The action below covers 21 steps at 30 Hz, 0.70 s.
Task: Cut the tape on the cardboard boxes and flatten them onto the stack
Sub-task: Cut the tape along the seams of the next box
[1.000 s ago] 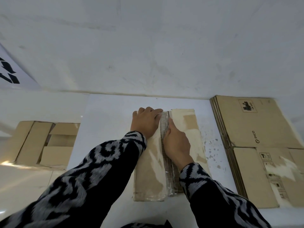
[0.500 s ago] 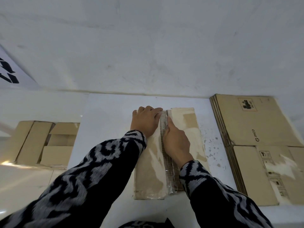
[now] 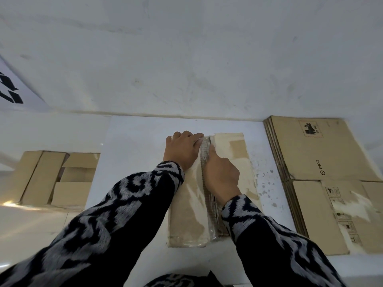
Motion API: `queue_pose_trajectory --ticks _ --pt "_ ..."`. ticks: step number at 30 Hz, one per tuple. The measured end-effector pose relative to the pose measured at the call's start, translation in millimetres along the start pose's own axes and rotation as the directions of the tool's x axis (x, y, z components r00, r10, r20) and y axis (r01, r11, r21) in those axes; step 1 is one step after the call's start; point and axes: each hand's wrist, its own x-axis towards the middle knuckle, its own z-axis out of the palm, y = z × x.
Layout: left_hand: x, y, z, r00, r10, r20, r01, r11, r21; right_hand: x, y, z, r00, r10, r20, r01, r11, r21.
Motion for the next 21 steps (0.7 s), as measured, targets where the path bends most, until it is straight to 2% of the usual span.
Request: queue_pose_trajectory --ticks 8,21 --pt "-1.7 1.7 0.0 1.000 0.007 -0.013 -0.007 1.000 0.011 6.3 -5.5 -3.4 1.000 -0.006 -0.009 0.005 0.995 -0.103" --pt "-1.8 2.0 0.5 1.000 0.004 -0.016 -0.004 1.000 0.024 2.3 -3.1 -6.0 1.000 -0.023 0.010 0.025 0.989 -0.144"
